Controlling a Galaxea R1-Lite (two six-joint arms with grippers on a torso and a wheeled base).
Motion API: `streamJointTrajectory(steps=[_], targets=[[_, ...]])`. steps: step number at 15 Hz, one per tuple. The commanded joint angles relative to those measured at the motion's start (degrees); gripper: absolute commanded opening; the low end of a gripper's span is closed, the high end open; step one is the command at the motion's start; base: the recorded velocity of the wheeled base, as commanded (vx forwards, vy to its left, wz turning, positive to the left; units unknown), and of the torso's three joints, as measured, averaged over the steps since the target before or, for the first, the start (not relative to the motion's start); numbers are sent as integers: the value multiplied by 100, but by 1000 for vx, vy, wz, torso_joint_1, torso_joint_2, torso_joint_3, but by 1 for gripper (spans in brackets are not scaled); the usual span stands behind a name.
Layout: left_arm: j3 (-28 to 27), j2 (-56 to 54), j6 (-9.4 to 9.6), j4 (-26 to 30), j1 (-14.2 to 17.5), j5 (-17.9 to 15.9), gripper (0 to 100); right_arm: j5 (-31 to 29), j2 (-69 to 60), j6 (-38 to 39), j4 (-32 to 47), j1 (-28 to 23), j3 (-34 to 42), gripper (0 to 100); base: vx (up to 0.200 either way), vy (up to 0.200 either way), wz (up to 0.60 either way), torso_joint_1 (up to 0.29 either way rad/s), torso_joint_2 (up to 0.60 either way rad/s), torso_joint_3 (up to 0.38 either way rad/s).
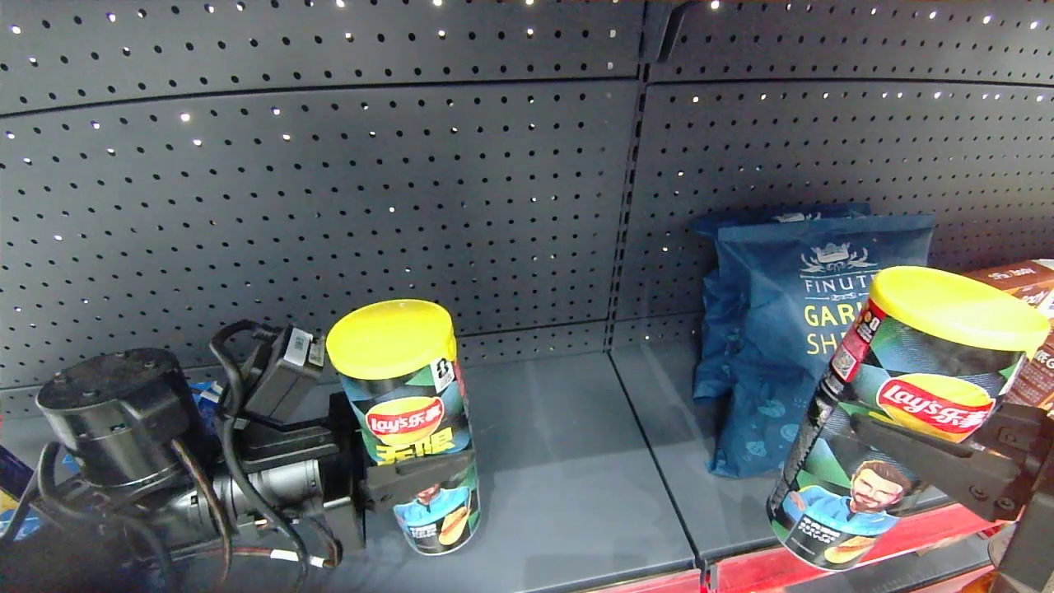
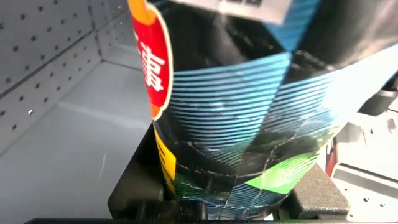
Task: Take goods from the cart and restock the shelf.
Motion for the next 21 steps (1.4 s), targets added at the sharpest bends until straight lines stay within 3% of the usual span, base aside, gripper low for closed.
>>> streamJointTrajectory(steps=[1,12,16,21], targets=[[141,-166,3,-11,-81,265,0,-1,-23,-2,-8,-6,8,0,0,0,0,0,0,0],[255,-7,38,-46,-275,564,0,-1,-58,-2,0,-6,60,0,0,0,0,0,0,0],[571,704,-15,-1303,-266,617,0,-1,-58,7,0,-6,60,0,0,0,0,0,0,0],[659,836,-24,-1390,-275,617,0,8,-58,7,0,-85,69,0,0,0,0,0,0,0]])
